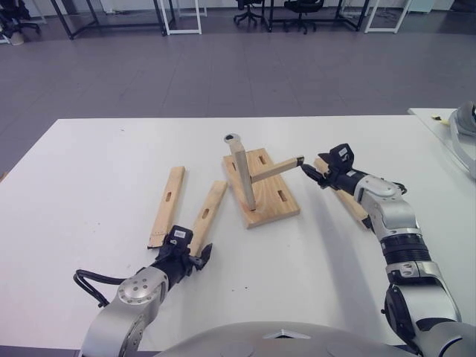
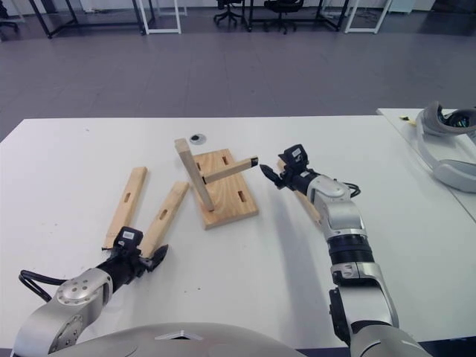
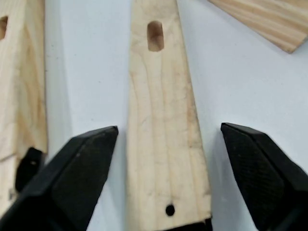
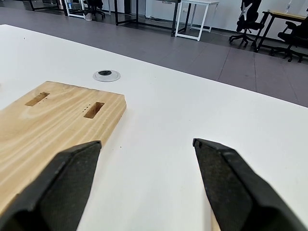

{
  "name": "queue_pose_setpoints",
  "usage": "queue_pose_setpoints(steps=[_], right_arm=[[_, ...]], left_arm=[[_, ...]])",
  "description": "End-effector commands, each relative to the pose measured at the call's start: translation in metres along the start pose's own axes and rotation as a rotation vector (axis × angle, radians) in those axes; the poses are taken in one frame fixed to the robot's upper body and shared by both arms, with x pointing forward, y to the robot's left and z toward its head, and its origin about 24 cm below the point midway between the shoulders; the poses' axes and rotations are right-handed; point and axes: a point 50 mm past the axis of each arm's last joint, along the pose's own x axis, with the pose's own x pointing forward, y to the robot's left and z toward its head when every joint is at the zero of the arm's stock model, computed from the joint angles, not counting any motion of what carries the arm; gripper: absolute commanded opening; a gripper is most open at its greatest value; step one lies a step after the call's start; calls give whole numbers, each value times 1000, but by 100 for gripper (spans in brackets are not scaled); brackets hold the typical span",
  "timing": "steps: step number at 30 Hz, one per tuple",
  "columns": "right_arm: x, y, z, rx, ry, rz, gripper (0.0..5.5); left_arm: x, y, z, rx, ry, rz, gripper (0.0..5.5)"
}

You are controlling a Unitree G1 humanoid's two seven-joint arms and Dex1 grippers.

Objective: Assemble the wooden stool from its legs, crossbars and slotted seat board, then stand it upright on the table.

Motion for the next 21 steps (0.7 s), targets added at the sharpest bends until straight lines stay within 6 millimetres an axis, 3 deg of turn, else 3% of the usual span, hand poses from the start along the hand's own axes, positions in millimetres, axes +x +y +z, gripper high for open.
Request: queue_pose_setpoints(steps=[1,8,11,16,19,21], right_arm=[[4,1,5,-7,-10,3,357],[5,-2,5,-9,-17,-22,357],[6,-14,24,35,-101,-111,357],[4,-35,101,240,-415,-187,357],[5,-19,158,323,-585,-46,357],[6,10,200,404,-680,148,357]], left_arm=[[0,4,-2,21,21,28,315],[1,7,1,-7,-6,34,212],[1,14,14,-23,-89,60,208],[-20,66,93,88,-462,273,208],[-44,84,146,173,-675,338,208],[-57,81,177,249,-798,322,208]])
